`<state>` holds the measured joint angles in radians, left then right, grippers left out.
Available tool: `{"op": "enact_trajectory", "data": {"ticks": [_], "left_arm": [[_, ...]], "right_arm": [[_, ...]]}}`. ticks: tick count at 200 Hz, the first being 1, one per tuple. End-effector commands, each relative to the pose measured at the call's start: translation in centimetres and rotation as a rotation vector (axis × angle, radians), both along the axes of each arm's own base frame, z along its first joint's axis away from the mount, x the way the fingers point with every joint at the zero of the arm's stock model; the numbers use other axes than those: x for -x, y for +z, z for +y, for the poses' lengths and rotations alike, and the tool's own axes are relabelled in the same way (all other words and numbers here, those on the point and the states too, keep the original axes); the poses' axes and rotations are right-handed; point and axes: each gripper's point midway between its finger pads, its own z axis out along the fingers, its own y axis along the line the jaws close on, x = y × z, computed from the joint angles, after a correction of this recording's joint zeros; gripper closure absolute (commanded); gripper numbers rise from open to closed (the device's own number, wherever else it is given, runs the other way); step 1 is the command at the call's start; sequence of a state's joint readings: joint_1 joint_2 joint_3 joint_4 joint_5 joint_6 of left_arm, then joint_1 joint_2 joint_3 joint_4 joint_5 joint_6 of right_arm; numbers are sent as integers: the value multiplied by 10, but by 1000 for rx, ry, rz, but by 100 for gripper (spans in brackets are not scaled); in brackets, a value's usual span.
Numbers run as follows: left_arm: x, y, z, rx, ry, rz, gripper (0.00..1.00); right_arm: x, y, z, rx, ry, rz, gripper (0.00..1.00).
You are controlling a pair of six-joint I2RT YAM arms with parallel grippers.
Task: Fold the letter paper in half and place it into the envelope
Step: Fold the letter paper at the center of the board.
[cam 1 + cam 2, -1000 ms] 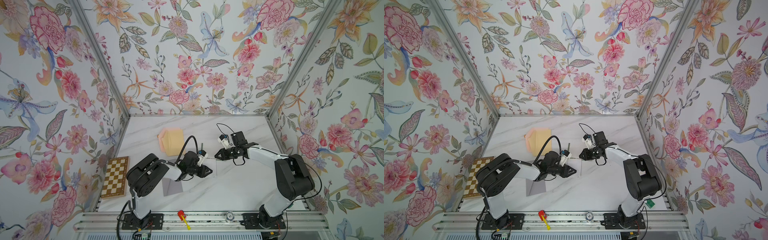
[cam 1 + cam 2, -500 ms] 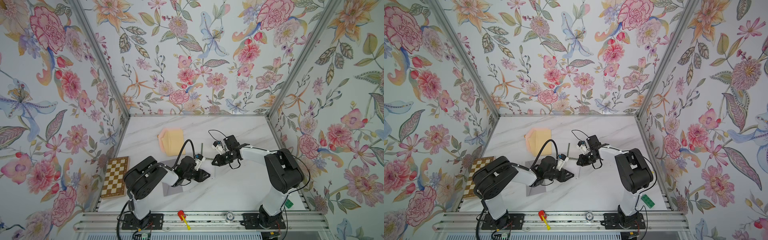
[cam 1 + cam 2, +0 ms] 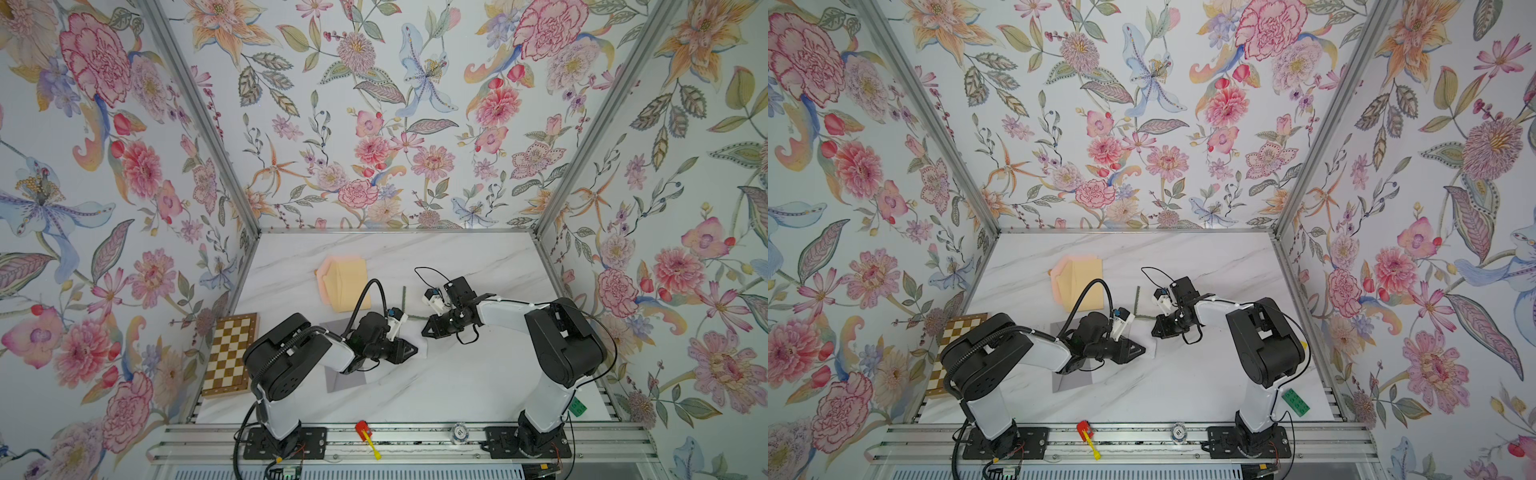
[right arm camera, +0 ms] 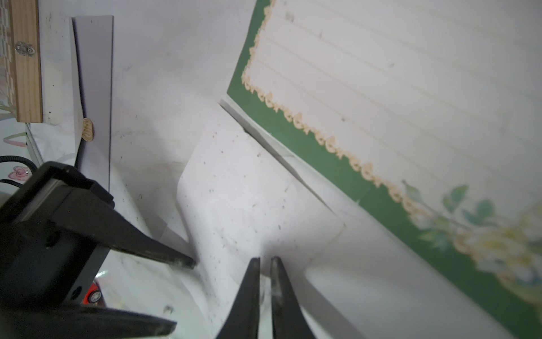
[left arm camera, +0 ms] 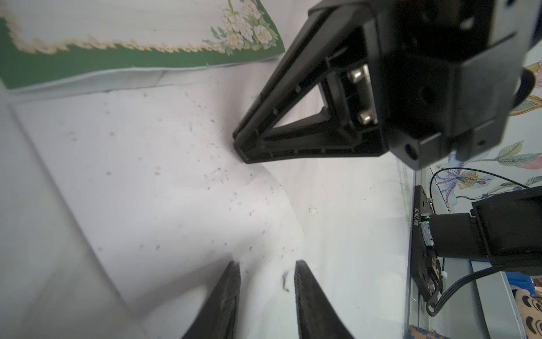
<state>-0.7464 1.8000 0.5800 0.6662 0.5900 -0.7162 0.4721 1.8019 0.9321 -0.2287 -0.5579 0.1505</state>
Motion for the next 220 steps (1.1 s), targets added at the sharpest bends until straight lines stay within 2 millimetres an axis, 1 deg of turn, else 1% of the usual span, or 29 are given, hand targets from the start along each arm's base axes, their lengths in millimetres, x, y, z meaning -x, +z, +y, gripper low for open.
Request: {"op": "enact_trajectory", "data": {"ticks": [1,31,62,83,97,108,140,154,175,188,204,220], "left_arm": [[-4,-21,26,-96,55,27,65],[-13,-25,33,-137,54,24,65],[-21,-29,30,-185,24,14,65],[-26,-23,26,-188,13,-4,65],[-29,-11,23,-163,18,-26,65],[-31,2,22,-135,27,-53,65],[-33,50,17,-33,51,-153,65],[-31,62,15,-9,50,-178,64],[-27,63,12,0,42,-189,64],[-23,59,9,24,36,-173,64],[-12,53,2,86,24,-150,64],[-4,45,2,131,40,-123,65]], "right_arm": [[34,-24,-14,65,-73,139,88],[45,-23,-18,34,-153,158,88],[58,-18,-16,-11,-206,170,88],[62,-12,-12,-42,-226,162,86],[61,-6,-11,-55,-234,146,85],[56,0,-11,-58,-246,115,85],[36,25,-9,-66,-251,19,82],[26,33,-7,-67,-246,-8,82],[12,41,-3,-64,-233,-23,82],[4,45,0,-64,-219,-29,82],[-4,47,3,-59,-206,-35,82],[-14,52,8,-65,-188,-41,83]]}}
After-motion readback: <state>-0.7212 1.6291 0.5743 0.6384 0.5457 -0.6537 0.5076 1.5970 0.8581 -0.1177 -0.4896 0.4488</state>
